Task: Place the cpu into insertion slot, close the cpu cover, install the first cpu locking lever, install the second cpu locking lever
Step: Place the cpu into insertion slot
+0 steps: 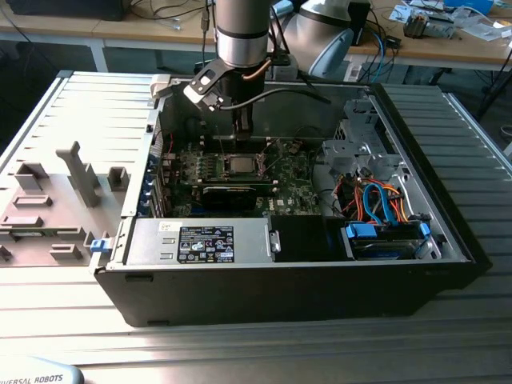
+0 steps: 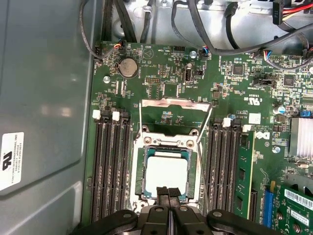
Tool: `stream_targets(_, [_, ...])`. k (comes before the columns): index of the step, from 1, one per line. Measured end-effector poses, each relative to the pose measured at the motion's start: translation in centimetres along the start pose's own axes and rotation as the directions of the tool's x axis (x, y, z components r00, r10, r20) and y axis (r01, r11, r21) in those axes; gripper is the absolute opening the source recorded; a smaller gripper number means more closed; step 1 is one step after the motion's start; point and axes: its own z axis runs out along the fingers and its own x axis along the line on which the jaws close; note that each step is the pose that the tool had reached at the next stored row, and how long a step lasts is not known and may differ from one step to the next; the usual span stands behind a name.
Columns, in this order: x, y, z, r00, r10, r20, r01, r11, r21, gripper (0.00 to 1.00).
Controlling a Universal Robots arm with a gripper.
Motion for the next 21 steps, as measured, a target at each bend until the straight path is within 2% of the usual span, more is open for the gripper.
stream_targets(21, [0.0,0.02,-0.74,1.0,0.0,0.0,0.0,1.0,0.0,0.11])
